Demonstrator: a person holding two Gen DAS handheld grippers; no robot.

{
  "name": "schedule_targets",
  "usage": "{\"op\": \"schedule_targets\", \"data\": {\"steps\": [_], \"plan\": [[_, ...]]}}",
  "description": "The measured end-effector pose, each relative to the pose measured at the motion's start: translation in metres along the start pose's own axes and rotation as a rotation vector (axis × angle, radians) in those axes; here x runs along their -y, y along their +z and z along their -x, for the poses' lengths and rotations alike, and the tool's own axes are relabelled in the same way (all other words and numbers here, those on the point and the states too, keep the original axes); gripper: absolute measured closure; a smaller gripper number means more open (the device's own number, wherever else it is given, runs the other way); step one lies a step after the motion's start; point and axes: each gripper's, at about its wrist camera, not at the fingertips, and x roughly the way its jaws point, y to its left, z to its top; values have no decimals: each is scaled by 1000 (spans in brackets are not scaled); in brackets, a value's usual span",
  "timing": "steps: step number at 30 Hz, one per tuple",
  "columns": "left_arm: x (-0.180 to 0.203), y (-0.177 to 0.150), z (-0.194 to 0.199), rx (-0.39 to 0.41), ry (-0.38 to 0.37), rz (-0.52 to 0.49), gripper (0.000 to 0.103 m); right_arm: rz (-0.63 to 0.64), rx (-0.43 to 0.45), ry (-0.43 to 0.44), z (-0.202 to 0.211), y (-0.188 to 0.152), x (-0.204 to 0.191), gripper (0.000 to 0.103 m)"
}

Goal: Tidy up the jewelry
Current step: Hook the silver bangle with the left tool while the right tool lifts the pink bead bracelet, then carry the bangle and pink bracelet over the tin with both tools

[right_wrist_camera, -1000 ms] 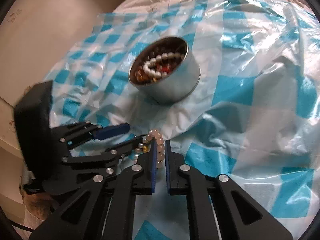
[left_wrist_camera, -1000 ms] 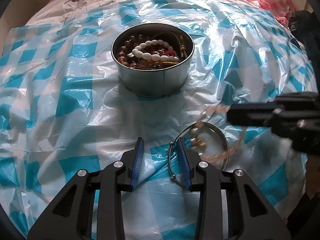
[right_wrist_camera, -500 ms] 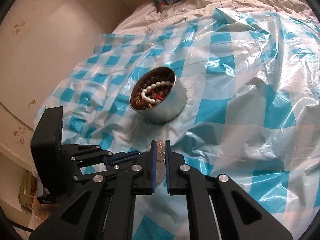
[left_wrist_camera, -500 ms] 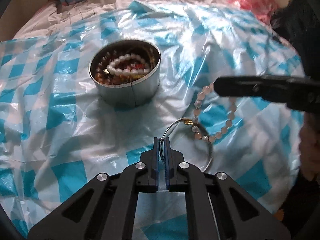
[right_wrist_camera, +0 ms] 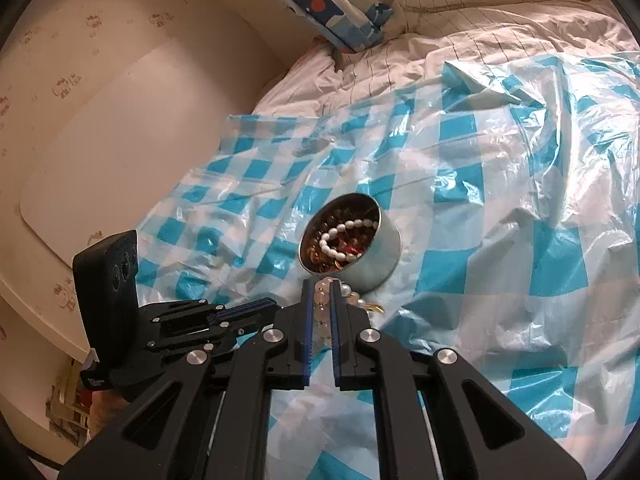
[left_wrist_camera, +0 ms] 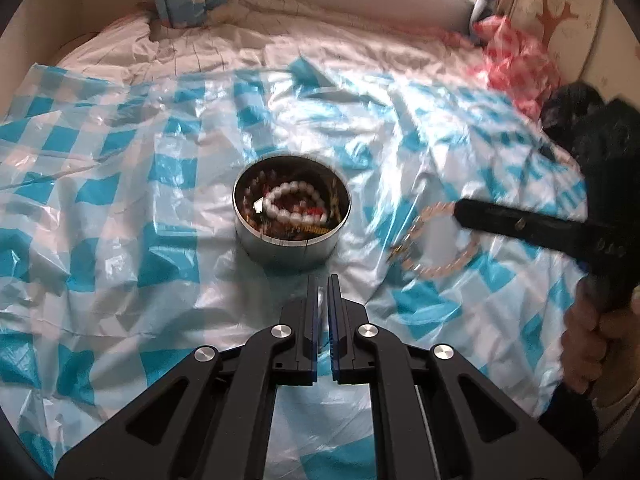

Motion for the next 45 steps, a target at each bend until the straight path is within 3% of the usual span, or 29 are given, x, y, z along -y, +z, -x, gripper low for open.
{"op": "schedule_targets", "data": {"steps": [5,11,12,14,15,16,18,20,22,24,26,32,45], "plan": [[-5,6,14,46,-24,31,99,-4,20,17,-2,2,-3,94],[-16,-1,-10,-57,32,44,98,-10,20,24,-6,3,-4,94],[-17,-3,-15,-75,38,49,92,-11,20,25,-6,3,-4,94],[-21,-6,-25,-92,68,53,70,-12,20,28,-7,3,-5,94],[-20,-8,-31,-99,74,48,53,-13,21,30,-7,3,-5,94],[-17,-10,-37,-112,96,35,45,-12,20,32,-8,3,-5,94],[-11,-16,-55,-161,202,-20,45,-13,19,35,-9,4,-6,94],[-5,-24,-75,-218,290,-81,48,-10,21,40,-9,5,-7,94],[2,-25,-76,-231,240,-94,99,-9,25,45,-9,6,-6,94],[6,-22,-70,-216,223,-108,100,-14,33,54,-8,8,-6,94],[3,-15,-58,-186,134,-64,100,-22,49,65,-7,11,-5,94],[-2,4,-20,-60,11,8,100,-42,102,93,-2,19,-4,94],[-32,35,-10,38,17,128,100,-53,159,136,-20,38,-7,94]]}}
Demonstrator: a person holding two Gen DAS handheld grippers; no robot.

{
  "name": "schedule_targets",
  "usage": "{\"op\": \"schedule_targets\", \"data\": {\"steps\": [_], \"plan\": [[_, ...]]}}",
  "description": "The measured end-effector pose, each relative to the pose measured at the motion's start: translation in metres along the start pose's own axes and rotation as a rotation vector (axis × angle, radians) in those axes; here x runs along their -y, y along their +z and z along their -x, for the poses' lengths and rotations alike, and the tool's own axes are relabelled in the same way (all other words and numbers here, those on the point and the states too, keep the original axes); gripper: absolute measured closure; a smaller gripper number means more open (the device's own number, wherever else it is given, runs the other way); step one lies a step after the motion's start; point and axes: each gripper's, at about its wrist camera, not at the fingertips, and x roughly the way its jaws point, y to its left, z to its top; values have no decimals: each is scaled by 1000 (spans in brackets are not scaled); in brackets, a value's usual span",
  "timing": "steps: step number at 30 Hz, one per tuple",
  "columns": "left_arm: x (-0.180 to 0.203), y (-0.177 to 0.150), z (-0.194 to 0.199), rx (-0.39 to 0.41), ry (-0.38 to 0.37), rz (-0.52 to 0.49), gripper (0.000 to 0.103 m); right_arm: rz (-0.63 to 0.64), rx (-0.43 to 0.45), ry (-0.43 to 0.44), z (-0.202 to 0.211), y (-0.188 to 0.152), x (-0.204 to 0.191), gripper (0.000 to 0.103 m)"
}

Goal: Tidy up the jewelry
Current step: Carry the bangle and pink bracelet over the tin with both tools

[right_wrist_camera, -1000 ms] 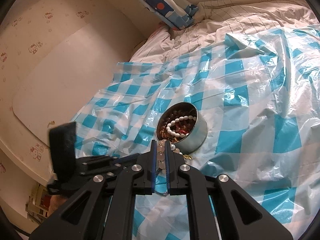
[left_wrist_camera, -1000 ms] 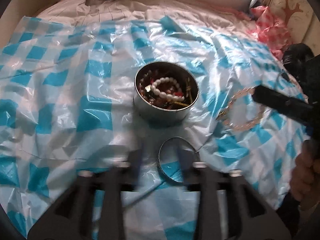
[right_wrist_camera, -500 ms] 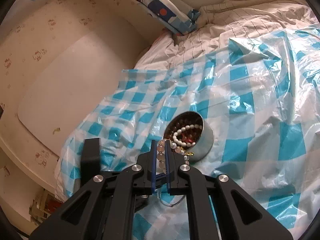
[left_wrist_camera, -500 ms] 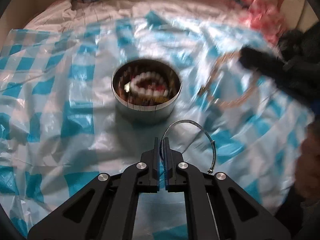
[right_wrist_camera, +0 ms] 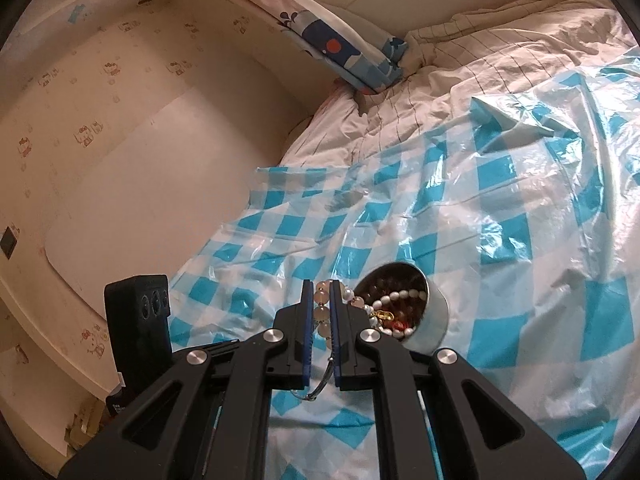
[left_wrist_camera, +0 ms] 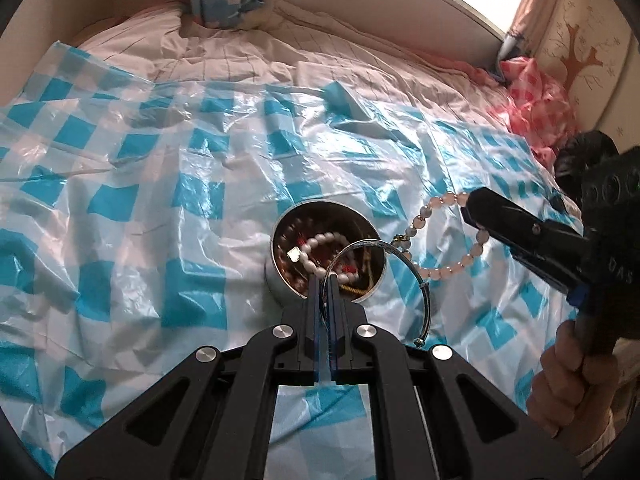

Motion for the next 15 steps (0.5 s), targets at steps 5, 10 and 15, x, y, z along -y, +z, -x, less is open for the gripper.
{"op": "schedule_targets", "data": {"steps": [5,10,15], "plan": [[-3,6,-10,8,6,30,100,-11,13,13,-7,4,3,94],[-4,10,-23,-1,28,50,100,-8,52,4,-8,10,2,94],[-7,13,-40,-22,37,73,100,-6,51,5,-14,13,3,94]]}}
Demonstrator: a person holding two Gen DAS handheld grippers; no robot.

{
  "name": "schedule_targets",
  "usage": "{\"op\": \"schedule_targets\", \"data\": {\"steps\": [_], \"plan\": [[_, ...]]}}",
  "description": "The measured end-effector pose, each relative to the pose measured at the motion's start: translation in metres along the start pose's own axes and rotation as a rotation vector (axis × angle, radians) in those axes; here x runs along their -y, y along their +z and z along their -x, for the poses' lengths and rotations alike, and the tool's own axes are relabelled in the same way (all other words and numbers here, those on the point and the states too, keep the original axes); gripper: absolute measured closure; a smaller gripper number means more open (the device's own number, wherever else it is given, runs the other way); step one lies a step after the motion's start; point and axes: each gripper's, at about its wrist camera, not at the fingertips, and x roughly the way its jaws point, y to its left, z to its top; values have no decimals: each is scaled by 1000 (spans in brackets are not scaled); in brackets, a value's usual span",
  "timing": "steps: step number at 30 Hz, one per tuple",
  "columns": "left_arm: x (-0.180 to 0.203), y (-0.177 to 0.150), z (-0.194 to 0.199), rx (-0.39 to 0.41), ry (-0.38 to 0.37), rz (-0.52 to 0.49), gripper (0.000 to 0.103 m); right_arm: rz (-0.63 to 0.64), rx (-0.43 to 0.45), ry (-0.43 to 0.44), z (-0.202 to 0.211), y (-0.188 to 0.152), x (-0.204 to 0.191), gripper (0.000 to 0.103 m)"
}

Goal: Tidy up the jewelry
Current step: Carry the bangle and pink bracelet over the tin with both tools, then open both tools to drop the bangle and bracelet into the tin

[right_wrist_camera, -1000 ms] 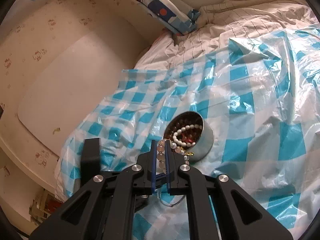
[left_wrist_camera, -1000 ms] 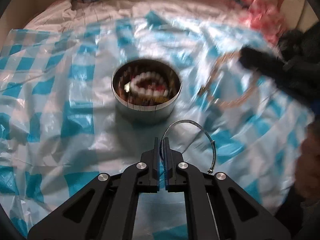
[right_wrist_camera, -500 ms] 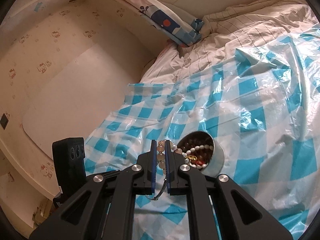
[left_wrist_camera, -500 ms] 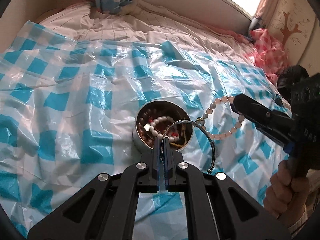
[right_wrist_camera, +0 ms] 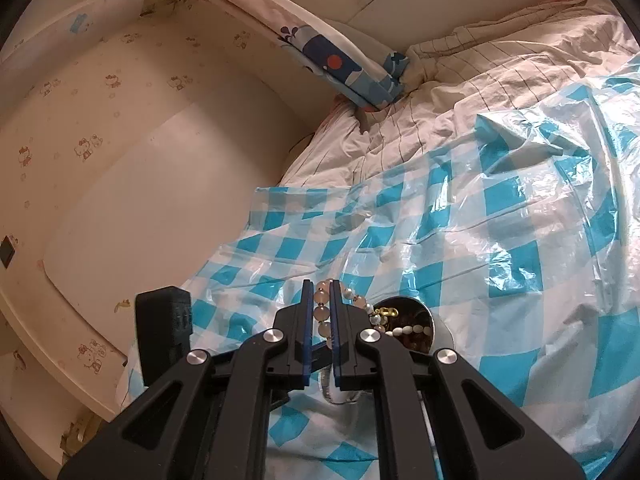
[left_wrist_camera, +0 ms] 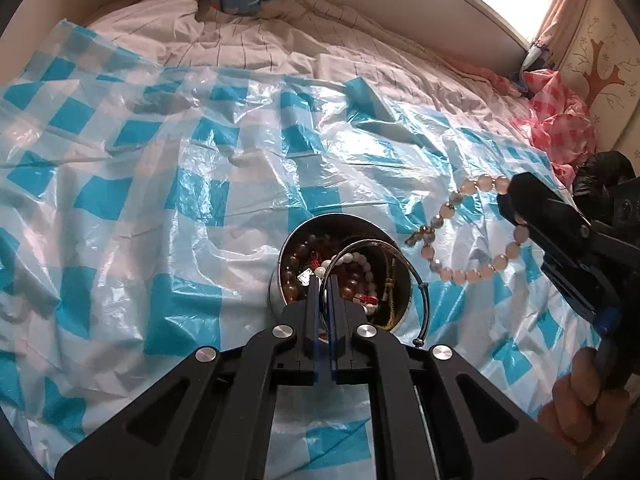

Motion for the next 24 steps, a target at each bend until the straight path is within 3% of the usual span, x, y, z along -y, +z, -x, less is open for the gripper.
{"op": "schedule_targets", "data": {"steps": [8,12,14,16,17,21,23,24], "plan": [[-5,6,-27,-36,29,57,97,-23,-43,11,-23,-3,7,94],[-15,10,-22,-15,18,108,89,-26,-69,16,-34,-7,7,94],[-20,12,-11,19,38,132,83,-32,-79,24,-38,-9,8,94],[-27,13,0,57,62,149,67,-64,-88,64,-42,-11,11,94],[-30,13,4,71,58,165,65,-77,-100,78,-45,-12,13,94],[-38,14,13,96,61,193,54,-17,-155,-133,-55,-16,16,92],[-37,13,13,90,58,188,52,-2,-153,-208,-55,-16,20,79],[-35,13,13,85,59,181,49,4,-148,-232,-54,-16,20,77]]}}
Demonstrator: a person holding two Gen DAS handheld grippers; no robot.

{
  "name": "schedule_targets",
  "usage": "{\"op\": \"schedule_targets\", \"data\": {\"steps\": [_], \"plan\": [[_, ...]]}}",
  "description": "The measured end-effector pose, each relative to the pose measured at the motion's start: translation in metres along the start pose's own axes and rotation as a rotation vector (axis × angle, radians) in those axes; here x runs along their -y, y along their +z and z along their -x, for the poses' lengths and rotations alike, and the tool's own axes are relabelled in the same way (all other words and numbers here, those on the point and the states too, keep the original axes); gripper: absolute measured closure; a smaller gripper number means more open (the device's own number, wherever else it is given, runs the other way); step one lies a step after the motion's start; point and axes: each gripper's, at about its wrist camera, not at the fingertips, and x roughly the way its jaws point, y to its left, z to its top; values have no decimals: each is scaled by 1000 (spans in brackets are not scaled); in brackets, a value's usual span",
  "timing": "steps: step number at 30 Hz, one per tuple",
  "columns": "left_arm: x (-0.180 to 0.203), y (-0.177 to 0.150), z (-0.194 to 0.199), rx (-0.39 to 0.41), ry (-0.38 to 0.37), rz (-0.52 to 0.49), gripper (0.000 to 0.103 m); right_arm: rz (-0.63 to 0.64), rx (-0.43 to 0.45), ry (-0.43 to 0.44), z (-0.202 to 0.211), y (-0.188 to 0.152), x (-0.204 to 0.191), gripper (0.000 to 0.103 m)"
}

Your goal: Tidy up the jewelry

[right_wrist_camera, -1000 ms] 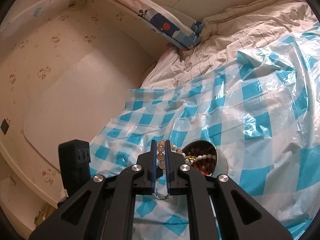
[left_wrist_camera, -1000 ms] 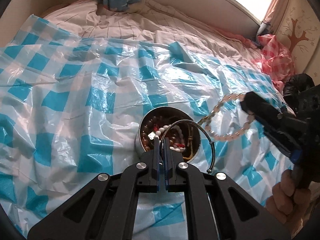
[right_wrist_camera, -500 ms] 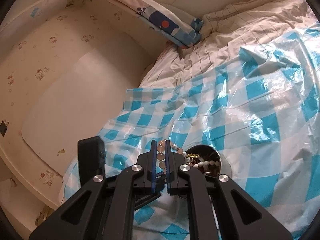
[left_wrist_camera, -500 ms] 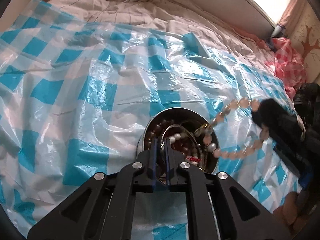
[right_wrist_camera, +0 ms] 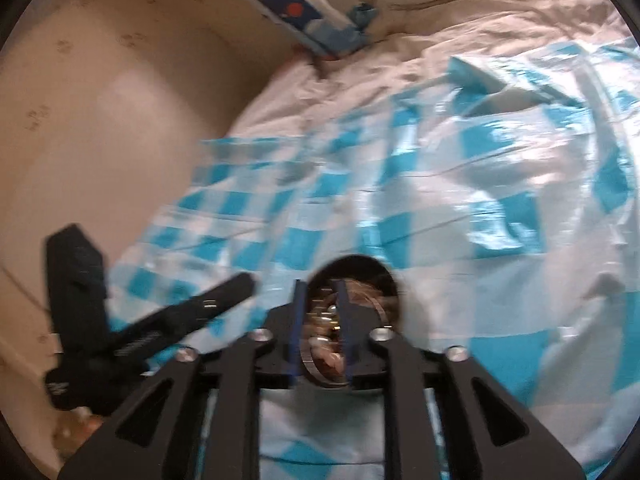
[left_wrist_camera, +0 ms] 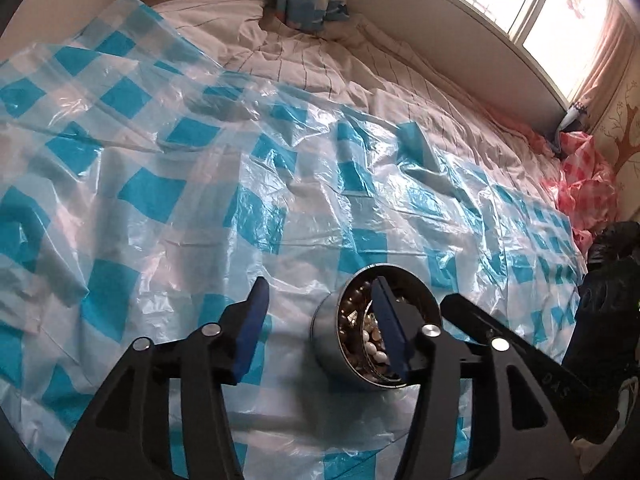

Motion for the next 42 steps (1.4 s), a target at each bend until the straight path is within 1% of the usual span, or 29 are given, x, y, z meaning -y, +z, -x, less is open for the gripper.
{"op": "schedule_targets", "data": {"steps": [2,4,6,7,8,12,14,15,17,22,25,28,29,31,33,35,36,40,42], "plan": [[2,-1,0,0,6,-11,45,-9,2,-4,1,0,3,74],[5,-2,1,4,16,-23,38,-14,2,-20,3,-1,8,73],[6,-3,2,11,31,-30,33,-35,0,-29,2,0,13,71],[7,-3,2,14,41,-35,30,-35,0,-29,2,0,13,68],[7,-3,3,15,44,-36,30,-48,-3,-45,2,-1,16,65],[12,-3,7,22,68,-60,26,-80,-15,-88,1,-3,25,59],[16,-5,12,37,93,-83,23,-81,-16,-102,1,-3,25,53],[18,-6,14,44,104,-93,21,-75,-12,-107,2,-3,23,51],[22,-8,20,62,133,-121,19,-58,-5,-119,4,-3,19,45],[26,-13,33,90,198,-174,12,-16,-1,-164,9,-7,9,39],[26,-16,41,108,250,-205,10,19,-4,-208,14,-12,3,37],[28,-18,49,122,275,-222,9,89,-4,-263,26,-18,-8,34],[29,-19,52,126,276,-227,9,111,0,-278,30,-20,-11,31],[31,-24,57,131,279,-237,8,155,15,-312,39,-23,-18,29],[33,-34,63,119,288,-268,8,194,45,-344,50,-24,-26,28],[38,-42,70,109,303,-312,8,191,64,-350,59,-27,-29,28],[39,-46,76,108,317,-321,8,191,75,-349,67,-35,-31,27],[42,-71,103,116,324,-331,8,225,75,-359,86,-61,-39,27],[40,-87,111,102,320,-342,8,228,81,-358,98,-76,-41,25]]}}
